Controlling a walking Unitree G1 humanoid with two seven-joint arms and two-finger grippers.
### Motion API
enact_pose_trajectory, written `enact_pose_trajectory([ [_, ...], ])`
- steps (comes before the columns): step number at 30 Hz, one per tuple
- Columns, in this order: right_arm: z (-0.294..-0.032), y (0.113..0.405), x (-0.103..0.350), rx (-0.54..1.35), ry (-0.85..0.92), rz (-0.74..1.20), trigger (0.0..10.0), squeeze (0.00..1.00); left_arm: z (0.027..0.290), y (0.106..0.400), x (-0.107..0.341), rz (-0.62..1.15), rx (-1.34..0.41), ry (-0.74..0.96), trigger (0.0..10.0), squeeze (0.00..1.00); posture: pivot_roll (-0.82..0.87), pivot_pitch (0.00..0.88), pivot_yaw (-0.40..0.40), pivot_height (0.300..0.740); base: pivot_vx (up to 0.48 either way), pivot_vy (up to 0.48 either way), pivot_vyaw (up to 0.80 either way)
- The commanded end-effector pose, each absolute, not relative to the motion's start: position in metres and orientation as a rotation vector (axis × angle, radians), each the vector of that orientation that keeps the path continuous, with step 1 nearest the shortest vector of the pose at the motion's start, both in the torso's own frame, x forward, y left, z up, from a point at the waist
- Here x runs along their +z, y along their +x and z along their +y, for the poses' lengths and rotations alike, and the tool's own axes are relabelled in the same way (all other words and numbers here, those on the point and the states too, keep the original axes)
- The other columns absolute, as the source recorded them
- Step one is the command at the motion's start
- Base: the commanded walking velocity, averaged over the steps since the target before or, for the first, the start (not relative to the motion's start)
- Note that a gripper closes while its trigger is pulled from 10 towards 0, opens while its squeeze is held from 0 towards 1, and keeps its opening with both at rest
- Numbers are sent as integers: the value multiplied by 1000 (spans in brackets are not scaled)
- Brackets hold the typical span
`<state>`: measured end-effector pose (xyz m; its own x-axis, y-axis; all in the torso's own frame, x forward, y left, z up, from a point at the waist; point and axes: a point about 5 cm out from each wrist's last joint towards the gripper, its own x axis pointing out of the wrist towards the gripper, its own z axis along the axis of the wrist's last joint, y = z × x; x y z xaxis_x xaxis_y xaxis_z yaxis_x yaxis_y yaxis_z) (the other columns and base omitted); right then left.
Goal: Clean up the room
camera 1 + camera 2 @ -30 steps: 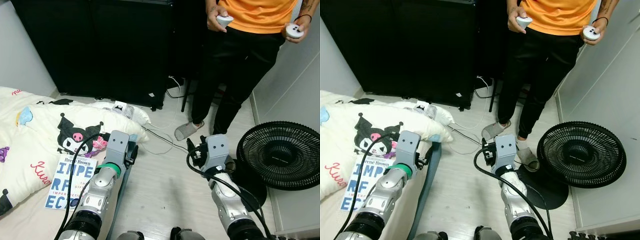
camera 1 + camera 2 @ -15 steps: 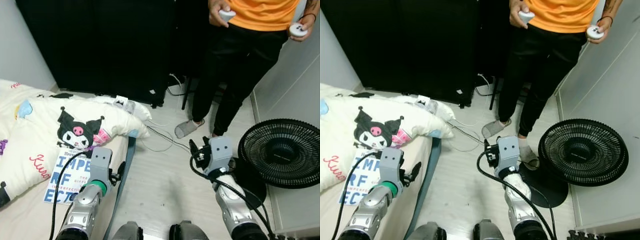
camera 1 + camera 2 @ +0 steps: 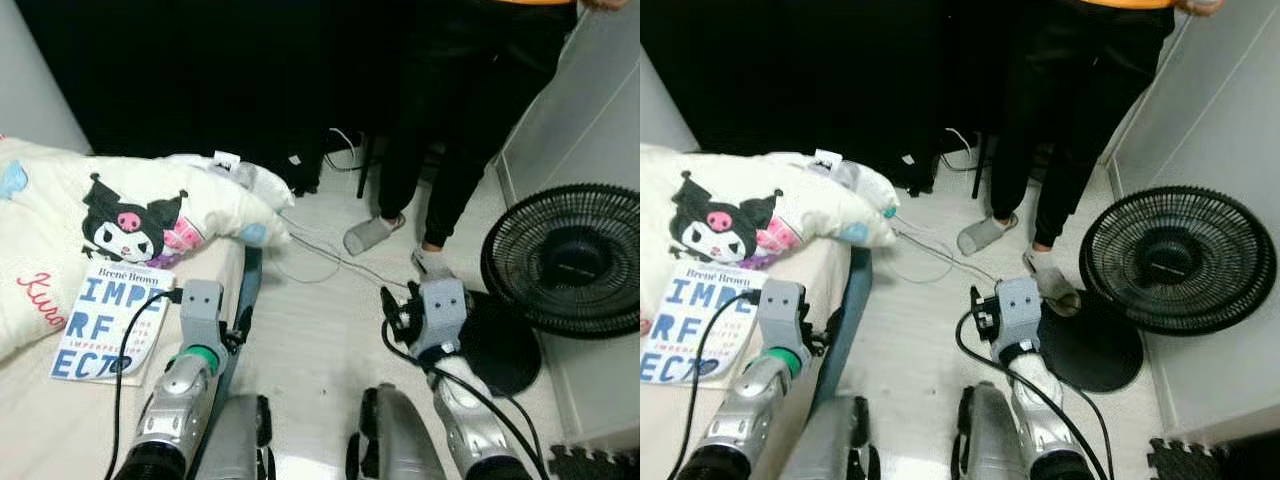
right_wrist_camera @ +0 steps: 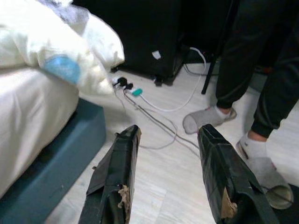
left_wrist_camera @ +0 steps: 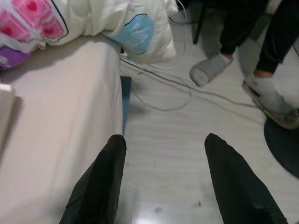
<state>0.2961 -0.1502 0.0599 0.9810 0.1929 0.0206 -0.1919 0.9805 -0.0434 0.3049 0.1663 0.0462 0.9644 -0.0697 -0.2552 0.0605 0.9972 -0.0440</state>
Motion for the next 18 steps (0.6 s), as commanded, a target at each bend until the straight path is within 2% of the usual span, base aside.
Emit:
enact_pose_trajectory([
  [1, -151, 294, 58, 186, -30, -14, 10000, 0, 168, 307, 47, 278, -24, -75, 10000, 0, -9, 136, 15, 565, 0, 0, 0],
  [7, -149, 294, 59, 186, -26, -20, 10000, 0, 175, 316, 58, 246, 38, -118, 10000, 0, -6, 135, 16, 545, 0, 0, 0],
  [9, -149, 294, 60, 186, -20, -26, 10000, 0, 195, 322, 70, 222, 78, -163, 10000, 0, -1, 135, 16, 545, 0, 0, 0],
  [12, -149, 294, 60, 186, -19, -26, 10000, 0, 206, 325, 76, 213, 79, -199, 10000, 0, 1, 135, 16, 545, 0, 0, 0],
  [14, -150, 294, 60, 188, -18, -24, 10000, 0, 235, 329, 93, 183, 87, -278, 10000, 0, 7, 134, 18, 545, 0, 0, 0],
  [17, -150, 294, 60, 189, -19, -24, 10000, 0, 245, 330, 99, 168, 95, -299, 10000, 0, 7, 134, 18, 545, 0, 0, 0],
  [18, -150, 294, 60, 188, -18, -23, 10000, 0, 261, 330, 107, 149, 138, -294, 10000, 0, 12, 135, 20, 545, 0, 0, 0],
])
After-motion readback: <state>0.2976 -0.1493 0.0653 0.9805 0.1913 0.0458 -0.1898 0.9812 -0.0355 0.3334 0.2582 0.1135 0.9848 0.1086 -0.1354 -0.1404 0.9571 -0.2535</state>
